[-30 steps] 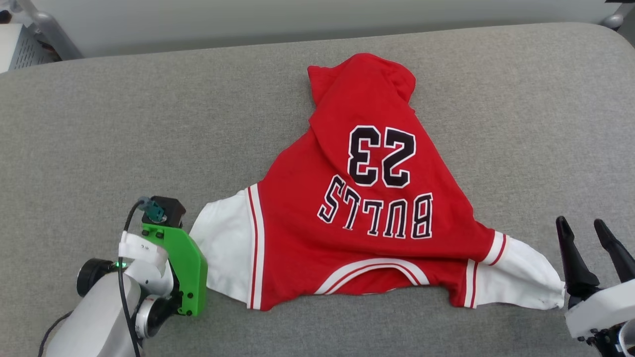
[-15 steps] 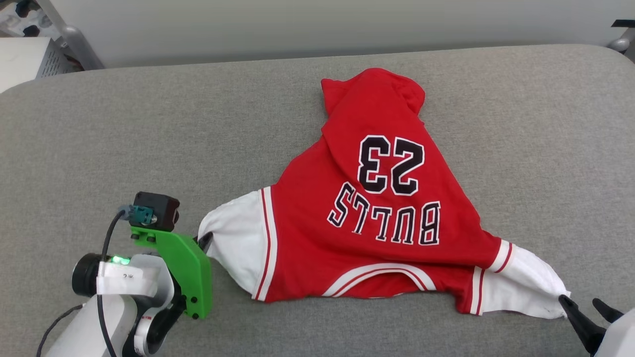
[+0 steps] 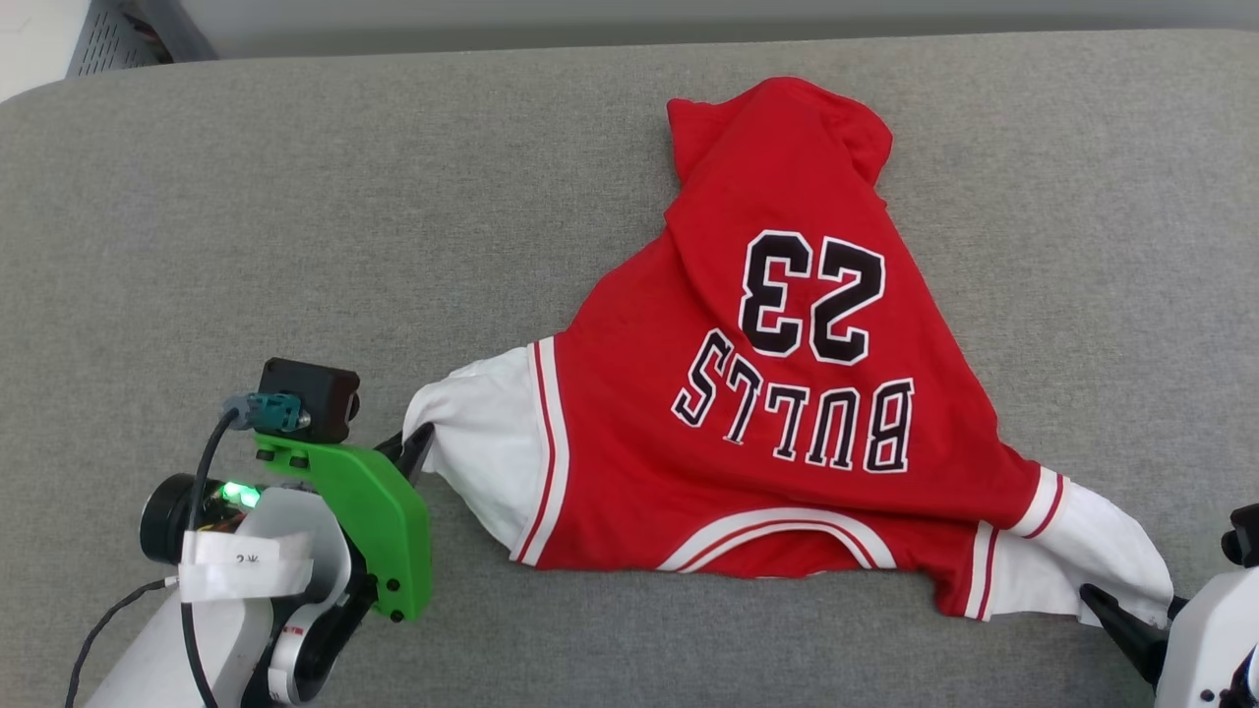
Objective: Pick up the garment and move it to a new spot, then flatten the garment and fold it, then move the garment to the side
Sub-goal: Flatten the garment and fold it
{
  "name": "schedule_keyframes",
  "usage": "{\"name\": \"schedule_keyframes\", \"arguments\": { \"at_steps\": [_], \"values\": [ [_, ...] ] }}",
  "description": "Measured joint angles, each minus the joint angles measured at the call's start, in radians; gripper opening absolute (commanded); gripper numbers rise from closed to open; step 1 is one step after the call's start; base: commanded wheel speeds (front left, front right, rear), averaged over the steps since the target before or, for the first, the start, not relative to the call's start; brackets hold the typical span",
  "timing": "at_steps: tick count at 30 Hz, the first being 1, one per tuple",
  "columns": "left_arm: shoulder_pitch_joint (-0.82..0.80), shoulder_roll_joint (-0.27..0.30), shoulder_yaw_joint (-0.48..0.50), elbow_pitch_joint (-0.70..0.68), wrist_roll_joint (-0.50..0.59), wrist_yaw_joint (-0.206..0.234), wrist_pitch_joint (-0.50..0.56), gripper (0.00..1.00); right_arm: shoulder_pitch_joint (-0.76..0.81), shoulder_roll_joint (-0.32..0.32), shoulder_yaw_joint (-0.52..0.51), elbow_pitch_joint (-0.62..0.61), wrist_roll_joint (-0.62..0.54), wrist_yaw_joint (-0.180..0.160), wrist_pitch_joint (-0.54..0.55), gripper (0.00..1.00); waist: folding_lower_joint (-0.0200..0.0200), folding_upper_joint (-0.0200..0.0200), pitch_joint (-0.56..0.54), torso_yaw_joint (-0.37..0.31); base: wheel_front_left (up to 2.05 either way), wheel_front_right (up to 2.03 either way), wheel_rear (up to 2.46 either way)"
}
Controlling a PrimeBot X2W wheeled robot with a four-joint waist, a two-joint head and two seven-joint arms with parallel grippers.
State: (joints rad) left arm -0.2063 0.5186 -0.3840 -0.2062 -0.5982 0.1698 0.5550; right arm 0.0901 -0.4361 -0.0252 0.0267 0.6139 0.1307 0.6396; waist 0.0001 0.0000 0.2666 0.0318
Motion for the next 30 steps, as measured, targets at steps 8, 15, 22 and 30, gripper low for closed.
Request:
{"name": "schedule_keyframes", "arguments": {
  "at_steps": [8,15,22,30],
  "values": [
    [0.000,-0.002,0.002,0.000,0.000,0.003,-0.014,0.00,-0.055,-0.024,0.061,0.072,0.046,-0.001,0.052,0.00,0.0000,0.0000,0.009,0.005,0.00,0.00,0.00],
    [0.001,-0.005,0.004,0.002,0.000,0.003,-0.038,0.00,-0.064,-0.036,0.055,0.076,0.070,-0.001,0.051,0.00,0.0000,0.0000,-0.019,0.006,0.00,0.00,0.00],
    [0.006,0.026,0.049,-0.063,0.007,0.024,-0.070,0.00,-0.011,-0.030,-0.065,-0.116,0.058,-0.001,0.053,0.00,-0.0001,0.0000,-0.080,0.005,0.00,0.00,0.00],
    [-0.036,0.074,0.098,-0.128,0.016,0.016,-0.073,0.00,-0.035,-0.026,-0.168,-0.342,0.016,0.000,0.105,0.00,-0.0001,0.0000,-0.167,0.000,0.00,0.00,0.00]
  ]
}}
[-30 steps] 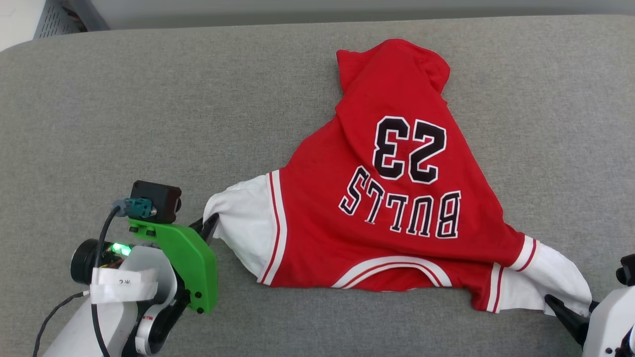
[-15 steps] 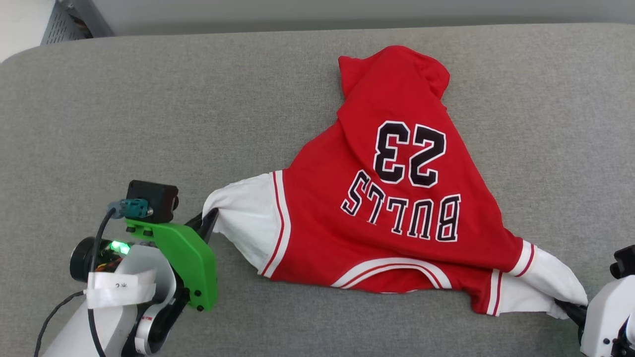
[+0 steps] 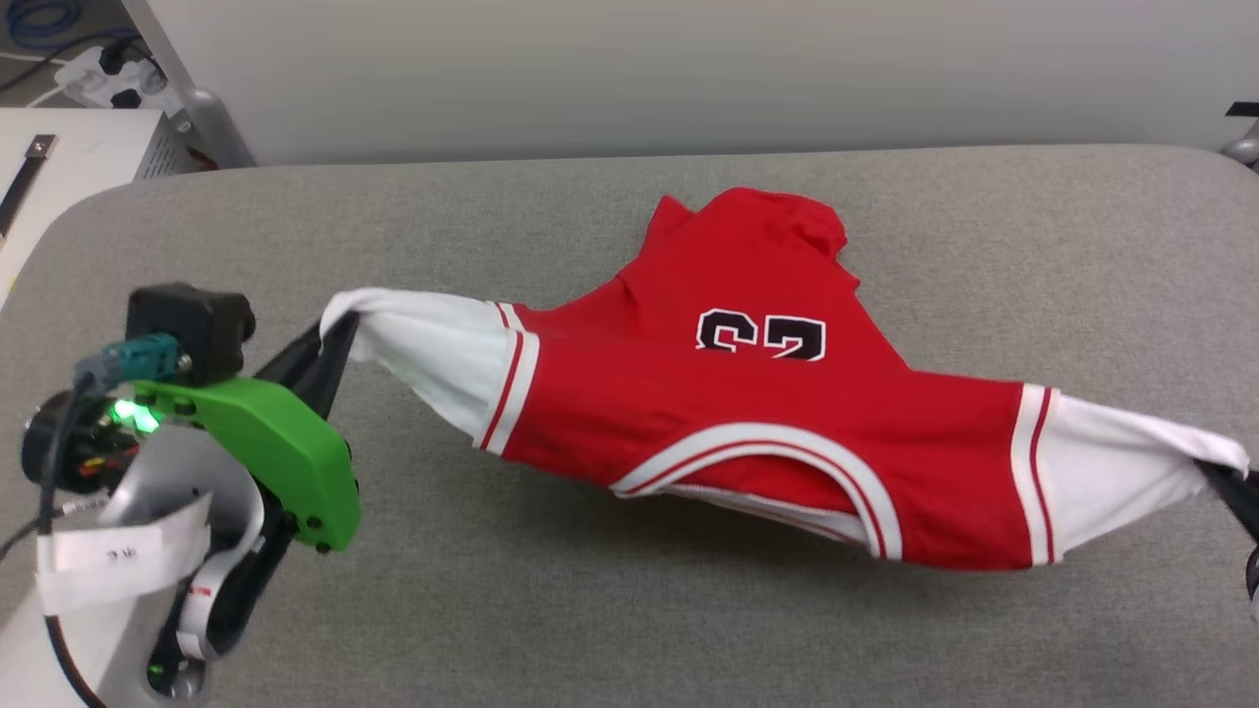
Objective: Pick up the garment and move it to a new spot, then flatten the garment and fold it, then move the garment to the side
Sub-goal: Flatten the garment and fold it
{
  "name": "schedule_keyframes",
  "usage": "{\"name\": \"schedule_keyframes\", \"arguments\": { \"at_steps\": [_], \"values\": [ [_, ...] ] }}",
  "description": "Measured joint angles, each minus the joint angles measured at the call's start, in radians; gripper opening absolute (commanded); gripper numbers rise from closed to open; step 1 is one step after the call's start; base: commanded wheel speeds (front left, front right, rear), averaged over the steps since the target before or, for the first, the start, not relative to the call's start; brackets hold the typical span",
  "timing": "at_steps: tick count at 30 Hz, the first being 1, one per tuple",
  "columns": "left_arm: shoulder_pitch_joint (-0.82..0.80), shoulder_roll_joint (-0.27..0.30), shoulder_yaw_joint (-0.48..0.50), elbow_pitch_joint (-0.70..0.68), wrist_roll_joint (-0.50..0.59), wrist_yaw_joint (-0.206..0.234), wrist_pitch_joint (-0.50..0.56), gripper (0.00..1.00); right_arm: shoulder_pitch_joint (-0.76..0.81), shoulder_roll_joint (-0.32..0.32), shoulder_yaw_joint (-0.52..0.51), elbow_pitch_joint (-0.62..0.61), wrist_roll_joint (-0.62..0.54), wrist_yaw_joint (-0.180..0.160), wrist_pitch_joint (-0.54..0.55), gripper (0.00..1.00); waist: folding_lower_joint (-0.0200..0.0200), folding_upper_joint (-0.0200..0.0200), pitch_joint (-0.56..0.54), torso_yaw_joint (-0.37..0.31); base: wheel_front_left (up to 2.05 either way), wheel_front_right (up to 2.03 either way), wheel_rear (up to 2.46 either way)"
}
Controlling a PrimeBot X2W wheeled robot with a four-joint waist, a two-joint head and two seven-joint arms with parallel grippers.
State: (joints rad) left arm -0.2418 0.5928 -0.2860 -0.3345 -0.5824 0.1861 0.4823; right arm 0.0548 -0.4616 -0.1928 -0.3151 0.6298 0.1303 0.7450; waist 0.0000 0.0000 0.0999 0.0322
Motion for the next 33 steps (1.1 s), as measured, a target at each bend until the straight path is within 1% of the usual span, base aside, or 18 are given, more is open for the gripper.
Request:
{"name": "schedule_keyframes", "arguments": {
  "at_steps": [3,7,11,14,18,20,27,33],
  "values": [
    [-0.074,0.006,0.021,0.010,-0.016,-0.021,0.003,0.00,-0.079,0.000,-0.011,-0.020,-0.031,0.000,0.008,0.00,0.0000,0.0000,-0.025,-0.002,0.00,0.00,0.00],
    [-0.212,0.015,0.027,0.085,-0.022,-0.071,0.012,0.00,-0.241,-0.013,0.018,0.002,-0.051,0.000,0.022,0.00,0.0000,0.0000,-0.032,-0.007,0.00,0.00,0.00],
    [-0.391,0.000,0.005,0.204,-0.023,-0.123,0.008,0.00,-0.443,-0.019,0.070,0.094,-0.066,0.000,0.018,0.00,0.0000,0.0000,-0.006,-0.009,0.00,0.00,0.00],
    [-0.534,-0.037,-0.001,0.303,-0.008,-0.146,-0.034,0.00,-0.600,-0.020,0.117,0.182,-0.085,0.000,-0.009,0.00,0.0000,0.0000,0.025,-0.007,0.00,0.00,0.00],
    [-0.727,-0.080,-0.003,0.458,0.037,-0.164,-0.118,0.00,-0.822,-0.012,0.179,0.308,-0.109,0.000,-0.073,0.00,0.0000,0.0000,0.075,-0.007,0.00,0.00,0.00],
    [-0.808,-0.088,-0.005,0.532,0.065,-0.165,-0.155,0.00,-0.930,0.003,0.204,0.374,-0.115,0.000,-0.110,0.00,0.0000,0.0000,0.101,-0.009,0.00,0.00,0.00],
    [-1.069,-0.099,-0.014,0.737,0.173,-0.165,-0.307,0.00,-1.279,0.060,0.274,0.614,-0.152,0.000,-0.274,0.00,0.0001,0.0000,0.206,-0.027,0.00,0.00,0.00],
    [-1.230,-0.103,-0.012,0.872,0.213,-0.164,-0.430,0.00,-1.527,0.091,0.342,0.789,-0.170,0.000,-0.412,0.00,0.0002,0.0000,0.293,-0.046,0.00,0.00,0.00]
  ]
}}
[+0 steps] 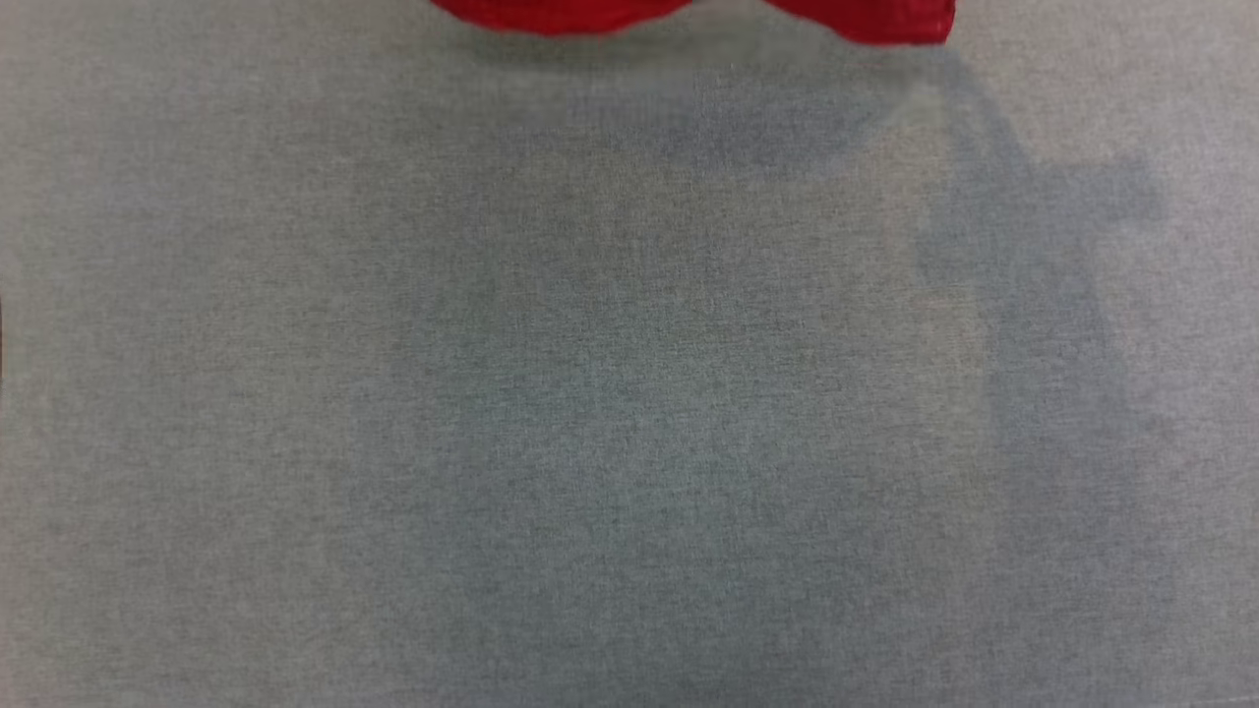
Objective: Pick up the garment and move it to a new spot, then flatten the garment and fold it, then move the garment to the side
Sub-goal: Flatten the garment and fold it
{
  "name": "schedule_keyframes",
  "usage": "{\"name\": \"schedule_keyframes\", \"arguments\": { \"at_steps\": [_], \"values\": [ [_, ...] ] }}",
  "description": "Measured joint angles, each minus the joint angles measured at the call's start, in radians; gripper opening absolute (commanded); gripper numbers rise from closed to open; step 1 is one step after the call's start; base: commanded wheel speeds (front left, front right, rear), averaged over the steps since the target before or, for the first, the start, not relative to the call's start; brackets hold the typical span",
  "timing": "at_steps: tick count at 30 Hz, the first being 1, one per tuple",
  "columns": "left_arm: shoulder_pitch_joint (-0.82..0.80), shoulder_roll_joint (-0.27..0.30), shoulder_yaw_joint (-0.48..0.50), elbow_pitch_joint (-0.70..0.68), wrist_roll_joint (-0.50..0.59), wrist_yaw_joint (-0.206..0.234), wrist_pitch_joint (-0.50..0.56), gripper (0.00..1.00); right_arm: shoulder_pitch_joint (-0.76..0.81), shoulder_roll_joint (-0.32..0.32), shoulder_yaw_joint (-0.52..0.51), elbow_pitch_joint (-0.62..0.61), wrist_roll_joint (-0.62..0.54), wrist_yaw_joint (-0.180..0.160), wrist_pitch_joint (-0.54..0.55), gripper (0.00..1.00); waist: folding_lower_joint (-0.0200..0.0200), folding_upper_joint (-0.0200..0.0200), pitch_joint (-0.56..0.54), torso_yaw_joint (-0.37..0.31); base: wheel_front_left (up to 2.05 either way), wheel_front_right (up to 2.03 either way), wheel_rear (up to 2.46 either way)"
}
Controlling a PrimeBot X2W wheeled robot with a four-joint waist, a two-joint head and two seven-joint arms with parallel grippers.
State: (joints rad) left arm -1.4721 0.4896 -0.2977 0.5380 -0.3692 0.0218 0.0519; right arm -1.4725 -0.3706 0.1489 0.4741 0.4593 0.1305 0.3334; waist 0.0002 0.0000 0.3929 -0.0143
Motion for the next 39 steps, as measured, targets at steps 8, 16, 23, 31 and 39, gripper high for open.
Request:
{"name": "schedule_keyframes", "arguments": {
  "at_steps": [8,16,23,31,39],
  "values": [
    [-0.084,-0.023,0.015,0.069,0.002,0.022,-0.045,0.00,-0.223,0.026,0.073,0.188,-0.006,0.000,-0.131,0.00,0.0000,0.0000,0.107,-0.019,0.00,0.00,0.00],
    [-0.035,-0.076,0.023,0.099,-0.056,0.037,-0.015,0.00,-0.261,0.068,0.162,0.356,0.037,0.000,-0.195,0.00,0.0000,0.0000,0.194,-0.027,0.00,0.00,0.00],
    [0.099,-0.117,0.048,0.153,-0.138,0.026,-0.003,0.00,-0.180,0.098,0.254,0.442,0.129,0.000,-0.240,0.00,0.0000,0.0000,0.230,-0.028,0.00,0.00,0.00],
    [0.249,-0.138,0.095,0.245,-0.239,-0.028,-0.036,0.00,0.065,0.055,0.361,0.426,0.259,0.001,-0.278,0.00,0.0000,0.0000,0.213,-0.013,0.00,0.00,0.00],
    [0.456,-0.132,0.096,0.293,-0.257,-0.073,-0.112,0.00,0.345,-0.030,0.413,0.329,0.377,0.001,-0.346,0.00,-0.0001,0.0000,0.143,-0.005,0.00,0.00,0.00]
  ]
}}
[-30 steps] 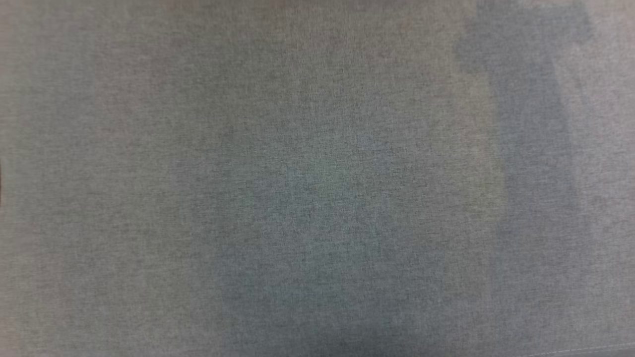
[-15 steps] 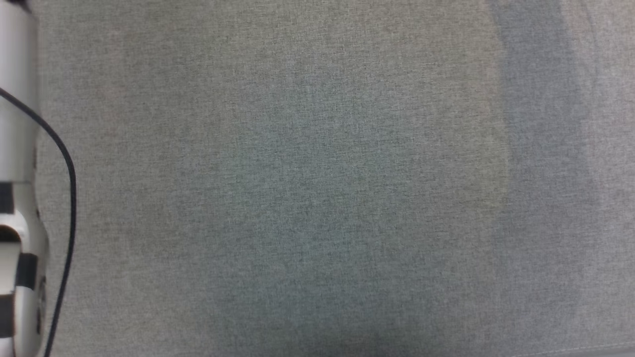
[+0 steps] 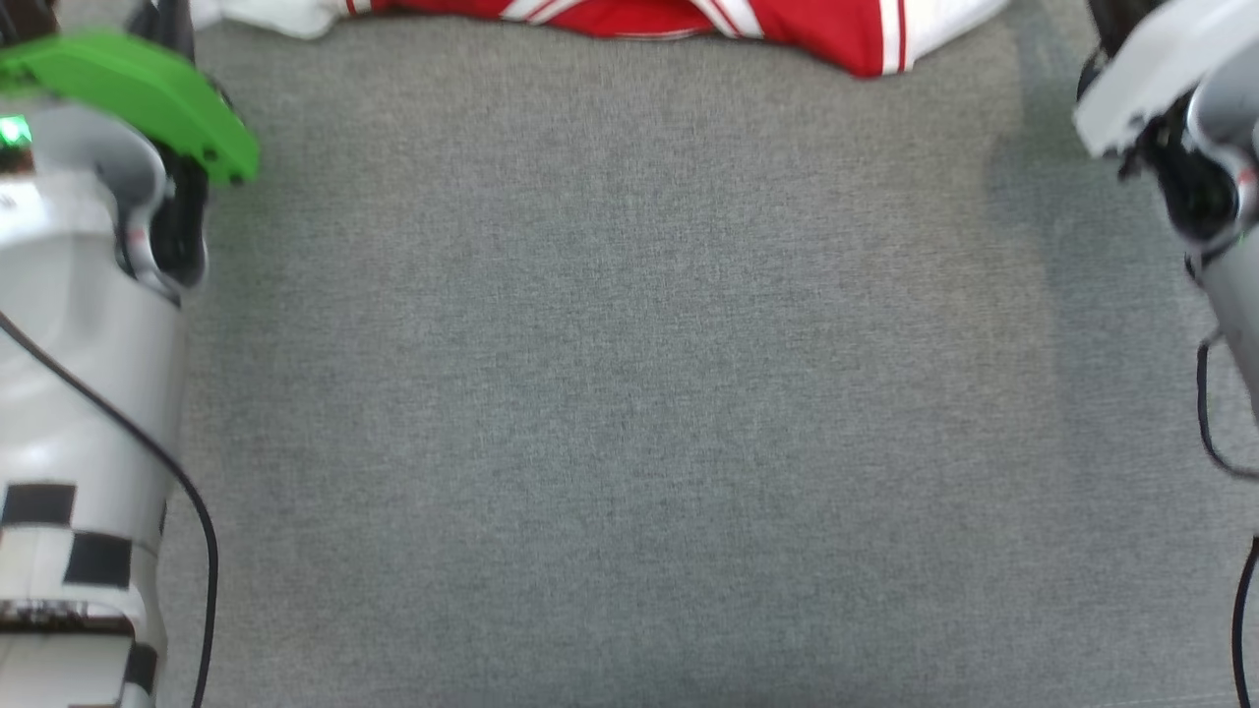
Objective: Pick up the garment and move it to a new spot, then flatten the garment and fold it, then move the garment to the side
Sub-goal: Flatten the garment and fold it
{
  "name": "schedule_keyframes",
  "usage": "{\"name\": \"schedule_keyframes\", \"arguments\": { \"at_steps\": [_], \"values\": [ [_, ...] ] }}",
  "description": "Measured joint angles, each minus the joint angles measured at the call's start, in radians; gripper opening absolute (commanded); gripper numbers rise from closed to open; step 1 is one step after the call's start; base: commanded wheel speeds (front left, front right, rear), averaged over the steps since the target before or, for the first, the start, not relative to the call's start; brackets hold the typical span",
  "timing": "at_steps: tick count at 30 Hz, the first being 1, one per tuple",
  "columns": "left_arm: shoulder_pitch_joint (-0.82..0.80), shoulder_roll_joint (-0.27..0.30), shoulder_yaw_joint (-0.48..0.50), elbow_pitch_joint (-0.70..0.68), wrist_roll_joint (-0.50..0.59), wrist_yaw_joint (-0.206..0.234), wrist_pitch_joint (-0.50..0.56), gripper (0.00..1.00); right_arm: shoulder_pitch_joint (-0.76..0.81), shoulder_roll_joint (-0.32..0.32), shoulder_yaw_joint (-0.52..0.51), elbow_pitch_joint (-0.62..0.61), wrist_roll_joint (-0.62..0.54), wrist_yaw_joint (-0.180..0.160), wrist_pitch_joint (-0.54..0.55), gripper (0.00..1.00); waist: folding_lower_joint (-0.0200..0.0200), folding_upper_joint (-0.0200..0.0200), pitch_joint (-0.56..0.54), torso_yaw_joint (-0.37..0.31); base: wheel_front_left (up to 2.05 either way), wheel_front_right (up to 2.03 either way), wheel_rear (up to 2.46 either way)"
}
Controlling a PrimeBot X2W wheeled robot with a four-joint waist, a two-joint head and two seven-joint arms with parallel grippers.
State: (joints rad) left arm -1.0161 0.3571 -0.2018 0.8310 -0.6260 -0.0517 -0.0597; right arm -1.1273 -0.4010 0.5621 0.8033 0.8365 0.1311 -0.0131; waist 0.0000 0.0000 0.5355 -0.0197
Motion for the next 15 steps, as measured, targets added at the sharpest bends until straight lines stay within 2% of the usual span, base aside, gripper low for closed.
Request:
{"name": "schedule_keyframes", "arguments": {
  "at_steps": [7,15],
  "values": [
    [0.184,0.006,-0.010,-0.035,0.000,-0.005,-0.041,0.00,0.206,-0.046,0.032,-0.094,0.034,0.000,-0.018,0.00,-0.0001,0.0000,-0.101,-0.001,0.00,0.00,0.00],
    [0.421,0.043,-0.010,-0.197,-0.001,0.055,-0.036,0.00,0.412,-0.085,0.022,-0.212,0.039,0.000,-0.016,0.00,-0.0001,0.0000,-0.230,-0.004,0.00,0.00,0.00]
  ]
}}
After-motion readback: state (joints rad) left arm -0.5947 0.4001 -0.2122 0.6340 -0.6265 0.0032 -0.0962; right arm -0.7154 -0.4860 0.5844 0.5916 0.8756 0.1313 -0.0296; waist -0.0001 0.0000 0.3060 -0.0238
